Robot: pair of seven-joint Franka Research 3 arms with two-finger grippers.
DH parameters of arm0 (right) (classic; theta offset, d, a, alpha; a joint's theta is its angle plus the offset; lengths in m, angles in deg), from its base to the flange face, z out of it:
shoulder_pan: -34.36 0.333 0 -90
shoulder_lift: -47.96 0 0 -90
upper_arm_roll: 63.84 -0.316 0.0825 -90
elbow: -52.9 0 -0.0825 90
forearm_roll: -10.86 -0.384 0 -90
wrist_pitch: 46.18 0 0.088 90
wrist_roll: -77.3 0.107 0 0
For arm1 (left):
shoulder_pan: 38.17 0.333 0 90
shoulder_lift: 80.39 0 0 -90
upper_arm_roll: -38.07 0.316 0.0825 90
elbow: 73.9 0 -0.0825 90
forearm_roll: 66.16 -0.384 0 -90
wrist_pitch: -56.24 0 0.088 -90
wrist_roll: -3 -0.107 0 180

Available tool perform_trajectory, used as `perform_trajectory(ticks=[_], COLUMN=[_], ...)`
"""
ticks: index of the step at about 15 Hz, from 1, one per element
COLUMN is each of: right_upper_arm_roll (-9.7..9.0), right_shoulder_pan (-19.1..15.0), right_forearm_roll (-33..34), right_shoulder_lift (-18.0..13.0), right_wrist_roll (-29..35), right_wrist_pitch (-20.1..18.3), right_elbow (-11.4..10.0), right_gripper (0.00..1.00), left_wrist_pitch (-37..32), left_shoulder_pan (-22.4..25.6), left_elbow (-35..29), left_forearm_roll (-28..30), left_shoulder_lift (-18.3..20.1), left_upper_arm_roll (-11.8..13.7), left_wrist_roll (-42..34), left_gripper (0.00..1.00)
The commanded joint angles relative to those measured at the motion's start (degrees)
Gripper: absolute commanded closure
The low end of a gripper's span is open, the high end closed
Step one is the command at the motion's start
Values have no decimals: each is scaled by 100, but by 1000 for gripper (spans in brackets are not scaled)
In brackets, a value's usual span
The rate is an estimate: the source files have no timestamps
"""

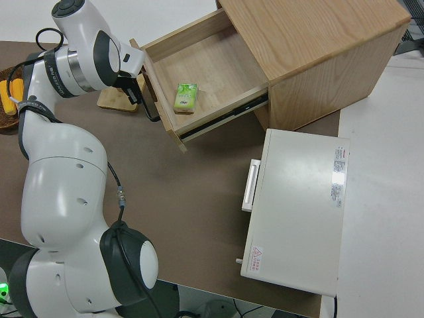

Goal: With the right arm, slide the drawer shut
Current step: 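Push the drawer front away from the robot with the right gripper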

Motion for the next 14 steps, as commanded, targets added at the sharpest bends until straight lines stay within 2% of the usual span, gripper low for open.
perform_trajectory(ticks=[1, 5, 9, 14], right_upper_arm_roll=[-58, -67, -67, -67], right_shoulder_pan=[-146, -313, -489, -848], right_forearm_roll=[94, 102, 94, 111], right_shoulder_lift=[96, 105, 105, 105], right_wrist_roll=[19, -33, -349, -578], right_wrist_pitch=[222, 345, 389, 495], right_elbow=[-34, -25, 19, 72], right_gripper=[1000, 1000, 1000, 1000], left_wrist_pitch=[-97, -89, -89, -89], left_shoulder_pan=[-1, -1, -1, -1], left_elbow=[21, 21, 21, 21], left_forearm_roll=[5, 5, 5, 5], left_shoulder_lift=[46, 46, 46, 46], left_upper_arm_roll=[24, 24, 24, 24], left_wrist_roll=[-42, -42, -42, -42], left_gripper=[7, 7, 7, 7])
